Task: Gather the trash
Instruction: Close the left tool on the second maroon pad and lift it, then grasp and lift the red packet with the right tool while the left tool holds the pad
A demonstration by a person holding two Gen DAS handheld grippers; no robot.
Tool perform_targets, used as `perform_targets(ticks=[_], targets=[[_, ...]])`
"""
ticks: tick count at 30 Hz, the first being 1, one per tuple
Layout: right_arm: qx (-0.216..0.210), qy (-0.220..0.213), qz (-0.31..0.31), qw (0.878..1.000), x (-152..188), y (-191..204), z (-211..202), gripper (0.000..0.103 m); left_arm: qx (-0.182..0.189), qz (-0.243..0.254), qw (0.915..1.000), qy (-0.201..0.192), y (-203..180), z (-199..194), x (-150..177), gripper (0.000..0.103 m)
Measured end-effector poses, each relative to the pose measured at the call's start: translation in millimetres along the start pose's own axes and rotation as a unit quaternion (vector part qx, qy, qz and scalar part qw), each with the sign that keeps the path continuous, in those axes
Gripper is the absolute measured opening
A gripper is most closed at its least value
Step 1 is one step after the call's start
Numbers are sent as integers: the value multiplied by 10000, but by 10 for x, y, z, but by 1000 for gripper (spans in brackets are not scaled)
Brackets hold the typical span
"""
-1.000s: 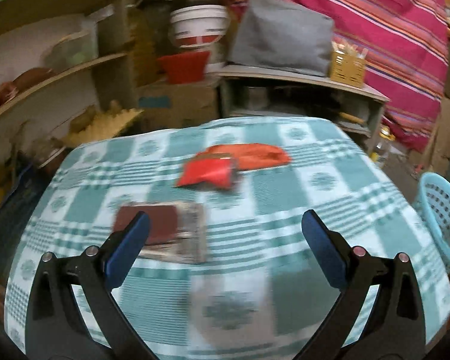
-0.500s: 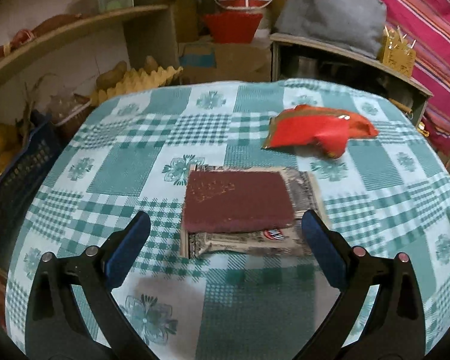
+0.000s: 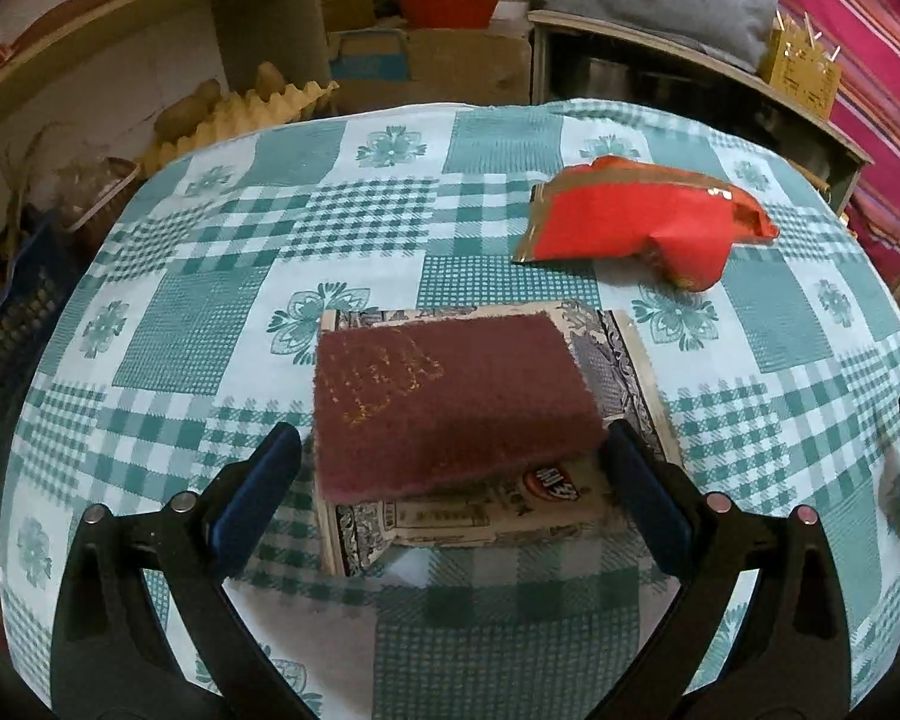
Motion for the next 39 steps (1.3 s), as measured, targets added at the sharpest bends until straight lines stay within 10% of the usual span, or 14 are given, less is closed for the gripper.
perform_targets(ticks=[21, 39], targets=[[-44, 35, -38, 10000, 39, 27, -6, 85, 154, -64, 9975, -683, 83, -382, -104, 86], [-525, -6, -970, 9939, -297, 1099, 18, 85, 53, -710, 9912, -1117, 1082, -637, -305, 86]])
Point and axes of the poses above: each gripper's, at about its wrist camera, not at the fingertips, and z roughly the way its jaws point, y to its left, x to its underside, the point moved 7 cm from there along z, roughly the way its jaws point, and after that the axes turned 11 degrees about x, right-handed, at the moved point
